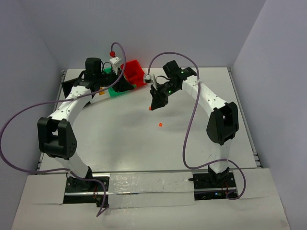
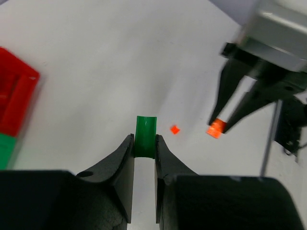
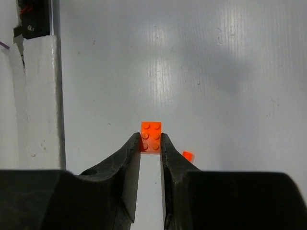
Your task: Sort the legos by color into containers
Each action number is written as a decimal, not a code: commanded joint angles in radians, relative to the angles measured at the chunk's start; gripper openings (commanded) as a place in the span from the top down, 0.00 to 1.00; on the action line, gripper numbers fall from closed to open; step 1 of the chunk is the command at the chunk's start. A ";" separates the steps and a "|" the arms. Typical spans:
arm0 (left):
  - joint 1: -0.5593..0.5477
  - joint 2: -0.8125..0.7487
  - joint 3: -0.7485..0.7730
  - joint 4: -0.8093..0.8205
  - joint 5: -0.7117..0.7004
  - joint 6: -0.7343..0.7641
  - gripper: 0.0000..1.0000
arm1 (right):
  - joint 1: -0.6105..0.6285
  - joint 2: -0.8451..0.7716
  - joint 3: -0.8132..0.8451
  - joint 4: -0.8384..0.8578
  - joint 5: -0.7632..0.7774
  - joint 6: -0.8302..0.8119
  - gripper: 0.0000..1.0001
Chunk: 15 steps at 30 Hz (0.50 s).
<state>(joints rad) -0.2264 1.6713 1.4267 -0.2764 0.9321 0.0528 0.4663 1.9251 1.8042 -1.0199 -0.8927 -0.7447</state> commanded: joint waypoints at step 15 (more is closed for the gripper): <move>0.041 0.494 0.555 -0.127 -0.921 -0.022 1.00 | -0.095 -0.052 -0.013 0.118 0.043 0.198 1.00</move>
<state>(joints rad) -0.1905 2.1264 1.9077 -0.3997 0.1701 0.0409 0.3816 1.9251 1.8039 -0.9617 -0.8536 -0.5977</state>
